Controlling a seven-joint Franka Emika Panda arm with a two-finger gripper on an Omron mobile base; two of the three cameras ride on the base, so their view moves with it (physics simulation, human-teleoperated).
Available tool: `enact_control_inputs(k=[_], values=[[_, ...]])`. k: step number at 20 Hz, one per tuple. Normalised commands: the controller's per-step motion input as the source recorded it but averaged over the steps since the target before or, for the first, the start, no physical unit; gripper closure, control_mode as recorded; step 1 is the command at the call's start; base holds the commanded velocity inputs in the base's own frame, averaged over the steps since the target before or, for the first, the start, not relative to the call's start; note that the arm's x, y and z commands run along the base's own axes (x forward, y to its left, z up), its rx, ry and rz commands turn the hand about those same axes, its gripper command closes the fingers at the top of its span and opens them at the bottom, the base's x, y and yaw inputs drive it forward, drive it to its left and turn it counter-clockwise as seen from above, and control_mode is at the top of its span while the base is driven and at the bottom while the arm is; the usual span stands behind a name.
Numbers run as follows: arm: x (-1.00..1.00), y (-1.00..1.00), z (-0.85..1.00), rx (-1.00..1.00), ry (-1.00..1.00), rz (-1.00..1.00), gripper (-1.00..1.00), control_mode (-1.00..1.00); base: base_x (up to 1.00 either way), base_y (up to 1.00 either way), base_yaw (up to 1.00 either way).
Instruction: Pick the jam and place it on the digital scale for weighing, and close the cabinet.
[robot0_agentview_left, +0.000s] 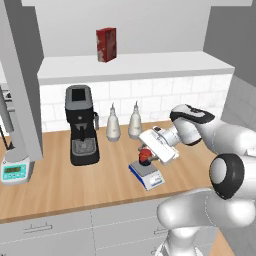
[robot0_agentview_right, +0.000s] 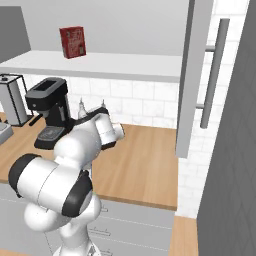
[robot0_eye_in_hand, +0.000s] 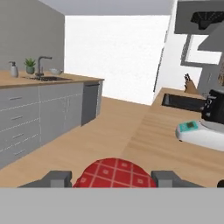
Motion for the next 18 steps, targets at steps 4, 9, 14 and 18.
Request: enact_control_inputs(k=[4, 9, 14, 18], values=[[0.00, -0.08, -0.14, -0.01, 0.01, 0.00, 1.00, -1.00, 0.00, 0.00, 0.00], [0.00, -0.02, -0.25, -0.04, 0.00, 0.00, 1.00, -1.00, 0.00, 0.00, 0.00], [0.04, -0.09, -0.26, -0.02, 0.00, 0.00, 1.00, -1.00, 0.00, 0.00, 0.00], [0.00, -0.10, -0.27, -0.02, 0.00, 0.00, 1.00, -1.00, 0.00, 0.00, 0.00]])
